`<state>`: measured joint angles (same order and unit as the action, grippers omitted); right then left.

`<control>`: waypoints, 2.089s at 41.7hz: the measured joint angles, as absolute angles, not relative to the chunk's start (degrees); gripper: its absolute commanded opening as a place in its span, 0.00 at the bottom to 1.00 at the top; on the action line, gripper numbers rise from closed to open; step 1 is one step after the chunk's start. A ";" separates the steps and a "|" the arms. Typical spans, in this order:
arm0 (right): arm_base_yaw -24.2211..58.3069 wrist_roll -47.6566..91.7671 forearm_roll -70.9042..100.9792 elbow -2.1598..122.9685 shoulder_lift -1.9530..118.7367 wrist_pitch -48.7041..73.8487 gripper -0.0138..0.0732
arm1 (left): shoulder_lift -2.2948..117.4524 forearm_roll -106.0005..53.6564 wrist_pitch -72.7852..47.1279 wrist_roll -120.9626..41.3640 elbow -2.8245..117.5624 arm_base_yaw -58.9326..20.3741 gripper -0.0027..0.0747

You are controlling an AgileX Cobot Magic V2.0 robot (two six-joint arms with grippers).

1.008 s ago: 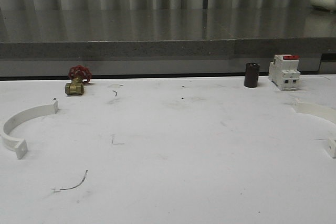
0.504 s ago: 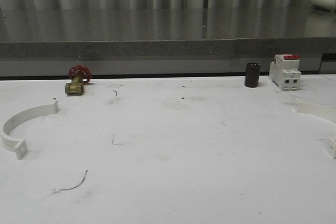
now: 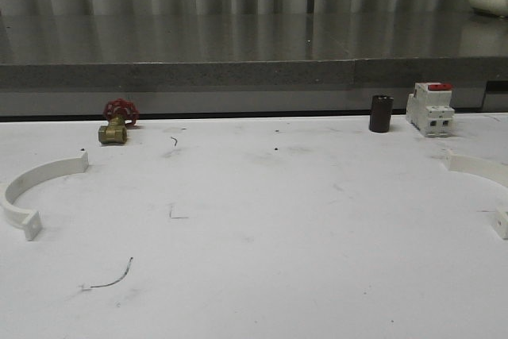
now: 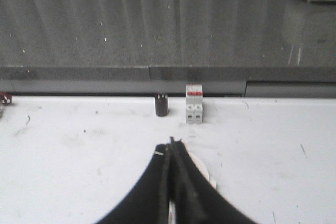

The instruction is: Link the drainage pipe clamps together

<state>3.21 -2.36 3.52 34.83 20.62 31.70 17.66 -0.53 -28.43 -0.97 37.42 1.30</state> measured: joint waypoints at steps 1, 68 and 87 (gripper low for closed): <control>3.21 -2.36 3.52 34.83 21.80 32.34 0.02 | 18.61 -0.53 -29.57 -0.97 37.55 1.30 0.01; 3.21 -2.36 3.52 34.92 37.60 40.08 0.72 | 39.60 -0.31 -39.65 -0.97 37.55 1.30 0.53; 3.21 -2.36 3.52 34.92 37.60 40.18 0.72 | 60.97 -2.65 -38.04 -0.97 42.81 -3.04 0.53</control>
<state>3.21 -2.36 3.52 34.92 37.60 40.18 60.97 -2.65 -38.04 -0.97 42.81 -3.04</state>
